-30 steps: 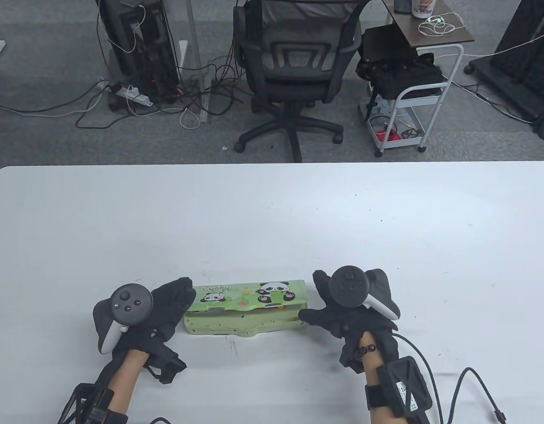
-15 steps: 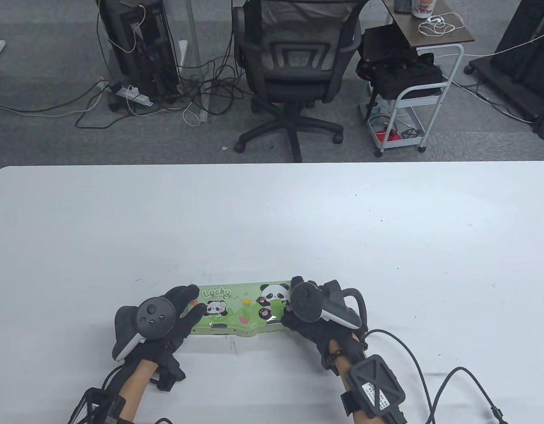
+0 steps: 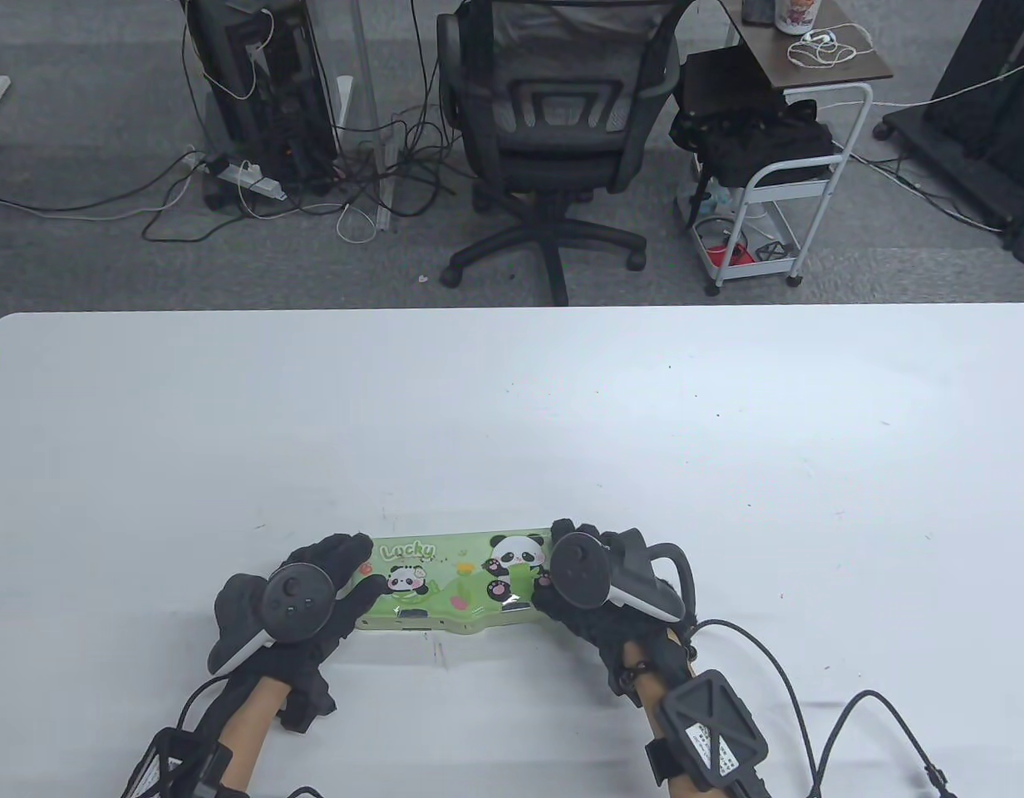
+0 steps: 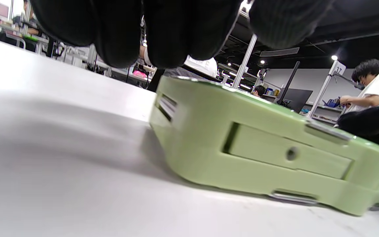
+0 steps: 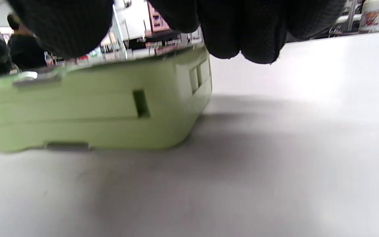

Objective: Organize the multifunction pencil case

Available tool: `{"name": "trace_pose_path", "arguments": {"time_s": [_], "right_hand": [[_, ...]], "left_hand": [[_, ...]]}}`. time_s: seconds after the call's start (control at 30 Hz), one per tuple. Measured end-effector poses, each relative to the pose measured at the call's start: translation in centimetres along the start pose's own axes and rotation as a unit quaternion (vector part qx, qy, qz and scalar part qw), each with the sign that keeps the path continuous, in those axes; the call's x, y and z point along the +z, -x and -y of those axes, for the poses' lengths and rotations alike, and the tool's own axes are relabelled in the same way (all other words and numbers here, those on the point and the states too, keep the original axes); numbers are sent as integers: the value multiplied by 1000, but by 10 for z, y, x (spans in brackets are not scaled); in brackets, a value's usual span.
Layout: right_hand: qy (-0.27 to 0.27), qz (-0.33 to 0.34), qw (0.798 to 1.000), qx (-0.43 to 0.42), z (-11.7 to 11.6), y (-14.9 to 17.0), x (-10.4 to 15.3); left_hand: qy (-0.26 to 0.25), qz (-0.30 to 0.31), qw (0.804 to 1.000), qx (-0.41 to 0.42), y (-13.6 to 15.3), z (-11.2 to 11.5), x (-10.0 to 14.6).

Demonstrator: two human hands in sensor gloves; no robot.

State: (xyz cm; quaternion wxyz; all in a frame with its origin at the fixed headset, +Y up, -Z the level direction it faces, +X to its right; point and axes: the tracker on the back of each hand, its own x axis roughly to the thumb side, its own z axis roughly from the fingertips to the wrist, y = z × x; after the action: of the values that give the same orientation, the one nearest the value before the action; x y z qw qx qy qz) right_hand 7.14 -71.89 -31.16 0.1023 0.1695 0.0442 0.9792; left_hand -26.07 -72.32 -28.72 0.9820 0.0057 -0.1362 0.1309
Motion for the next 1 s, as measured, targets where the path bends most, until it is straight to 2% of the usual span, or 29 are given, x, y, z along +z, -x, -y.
{"name": "trace_pose_path", "arguments": {"time_s": [0.13, 0.23, 0.47, 1.0], "right_hand": [[71, -8, 997, -4, 13, 10, 6], [95, -10, 995, 12, 19, 18, 9], [87, -38, 996, 6, 21, 34, 12], [85, -34, 996, 7, 20, 32, 12]], "left_hand": [[-13, -13, 998, -63, 6, -9, 1], [-3, -30, 996, -85, 11, -13, 2], [-1, -58, 989, -132, 19, -20, 4], [5, -61, 988, -142, 17, -18, 3]]}}
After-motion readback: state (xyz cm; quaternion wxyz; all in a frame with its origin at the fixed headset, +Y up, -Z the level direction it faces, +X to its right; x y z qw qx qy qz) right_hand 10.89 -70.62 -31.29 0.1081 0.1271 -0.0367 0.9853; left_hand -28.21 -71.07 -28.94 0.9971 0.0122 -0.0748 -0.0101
